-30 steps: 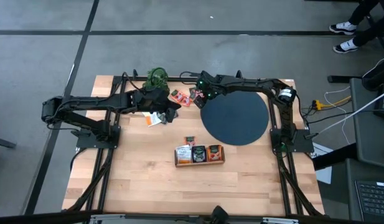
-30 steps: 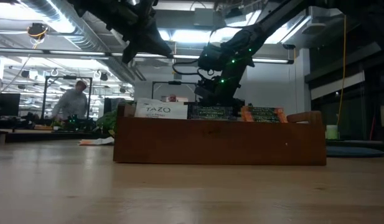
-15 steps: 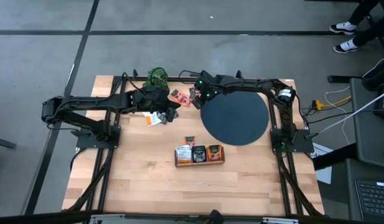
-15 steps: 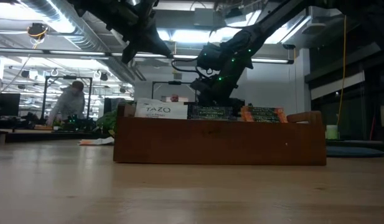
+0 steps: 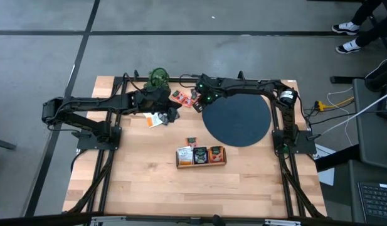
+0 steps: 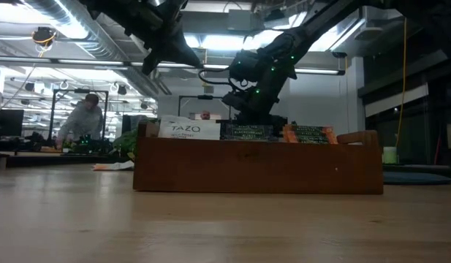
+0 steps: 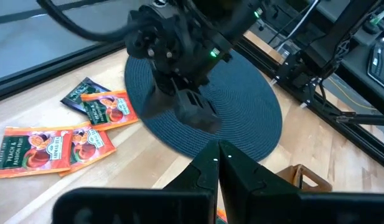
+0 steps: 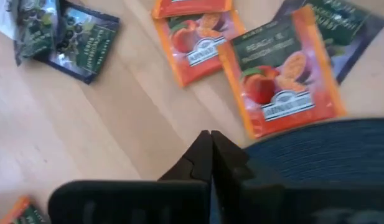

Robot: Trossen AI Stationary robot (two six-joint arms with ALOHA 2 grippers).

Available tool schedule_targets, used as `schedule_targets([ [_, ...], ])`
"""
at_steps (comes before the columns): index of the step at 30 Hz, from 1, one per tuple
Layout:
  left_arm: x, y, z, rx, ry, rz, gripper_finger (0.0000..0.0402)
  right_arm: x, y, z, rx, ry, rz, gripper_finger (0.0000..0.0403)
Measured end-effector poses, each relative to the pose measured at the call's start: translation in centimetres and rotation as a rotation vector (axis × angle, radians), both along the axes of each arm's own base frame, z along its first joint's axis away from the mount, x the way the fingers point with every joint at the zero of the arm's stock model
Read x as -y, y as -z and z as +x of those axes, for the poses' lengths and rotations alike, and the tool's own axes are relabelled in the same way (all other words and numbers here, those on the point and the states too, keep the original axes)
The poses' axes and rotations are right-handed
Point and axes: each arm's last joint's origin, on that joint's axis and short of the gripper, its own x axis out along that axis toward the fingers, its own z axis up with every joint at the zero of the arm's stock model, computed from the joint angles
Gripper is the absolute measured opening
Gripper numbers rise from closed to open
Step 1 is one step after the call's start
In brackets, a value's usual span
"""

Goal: Pick & Place Tea
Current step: Put the orange tea bag into the right section of the wooden organizer

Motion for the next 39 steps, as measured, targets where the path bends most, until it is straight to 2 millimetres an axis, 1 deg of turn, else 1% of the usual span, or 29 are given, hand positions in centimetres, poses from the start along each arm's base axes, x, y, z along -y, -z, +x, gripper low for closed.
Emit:
schedule_targets([
  [4,-0.1,0.0,0.0,-0.004,-0.027,0.014,0.0004,0.1,-0.1,0.1,0.007,0.085,0.004,0.0007],
  [7,-0.1,0.0,0.0,-0.010,-0.037,0.033,0.0004,1.3,-0.7,-0.1,-0.008,0.142,-0.017,0.0004],
  [10,-0.1,0.0,-0.1,-0.011,-0.039,0.036,0.0004,2.8,-0.9,0.0,-0.056,0.169,0.024,0.0004],
  [12,-0.1,0.0,-0.1,-0.013,-0.037,0.040,0.0004,3.5,0.0,0.5,-0.134,0.148,0.069,0.0004],
  [14,-0.1,0.0,-0.1,-0.015,-0.034,0.044,0.0004,4.2,0.6,1.5,-0.194,0.105,0.081,0.0003],
  [17,-0.1,0.0,-0.1,-0.015,-0.034,0.044,0.0004,4.9,0.7,2.9,-0.253,0.036,0.084,0.0004],
  [20,-0.1,0.0,0.0,-0.014,-0.027,0.041,0.0004,5.5,0.7,4.0,-0.286,0.003,0.073,0.0003],
  [23,-0.1,0.0,0.0,-0.014,-0.022,0.039,0.0004,6.0,0.0,4.7,-0.283,-0.022,0.046,0.0003],
  [25,-0.1,0.0,0.0,-0.013,-0.022,0.039,0.0004,6.5,0.1,4.8,-0.290,-0.022,0.047,0.0003],
  [28,-0.1,0.0,0.0,-0.013,-0.021,0.038,0.0004,6.8,1.5,4.6,-0.331,-0.021,0.090,0.0003],
  [30,-0.1,0.0,0.0,-0.013,-0.020,0.038,0.0004,6.9,2.1,4.4,-0.330,-0.032,0.145,0.0003],
  [33,-0.1,0.0,0.0,-0.013,-0.020,0.038,0.0004,7.0,2.0,4.6,-0.304,-0.037,0.158,0.0003],
  [39,-0.1,0.0,0.0,-0.014,-0.020,0.038,0.0004,6.8,2.1,4.5,-0.308,-0.048,0.189,0.0003],
])
